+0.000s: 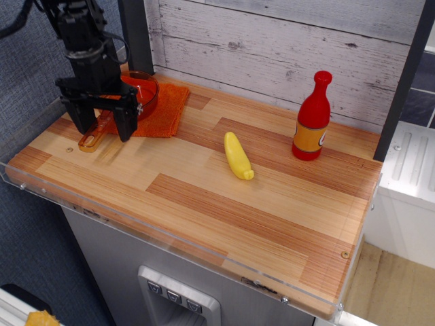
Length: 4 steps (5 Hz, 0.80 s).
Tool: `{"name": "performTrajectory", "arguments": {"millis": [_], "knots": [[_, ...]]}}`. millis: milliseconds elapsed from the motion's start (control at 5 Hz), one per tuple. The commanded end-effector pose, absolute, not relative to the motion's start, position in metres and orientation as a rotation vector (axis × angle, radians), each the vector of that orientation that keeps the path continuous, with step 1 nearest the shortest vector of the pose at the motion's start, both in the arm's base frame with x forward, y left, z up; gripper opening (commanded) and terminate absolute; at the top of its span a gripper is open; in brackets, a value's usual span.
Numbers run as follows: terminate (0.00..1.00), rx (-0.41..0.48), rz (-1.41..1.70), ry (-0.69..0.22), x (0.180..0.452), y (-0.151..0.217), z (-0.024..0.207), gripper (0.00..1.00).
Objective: Moved plastic pot on top of orange cloth
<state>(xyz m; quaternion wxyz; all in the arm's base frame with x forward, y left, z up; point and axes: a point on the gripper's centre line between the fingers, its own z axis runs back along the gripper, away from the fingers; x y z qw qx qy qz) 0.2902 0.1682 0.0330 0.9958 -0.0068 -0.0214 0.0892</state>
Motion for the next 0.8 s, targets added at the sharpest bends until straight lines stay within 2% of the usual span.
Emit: {"name": "performTrajectory", "arguments": {"millis": [0, 200, 600], "knots": [[0.0, -0.002, 0.083, -0.134, 0.278, 0.158, 0.069, 1.0], [0.0, -0.014, 0.036, -0.144, 0.274, 0.155, 0.081, 1.0], [0.0, 0.094, -0.197, -0.115, 0.279, 0.134, 0.103, 1.0]]}}
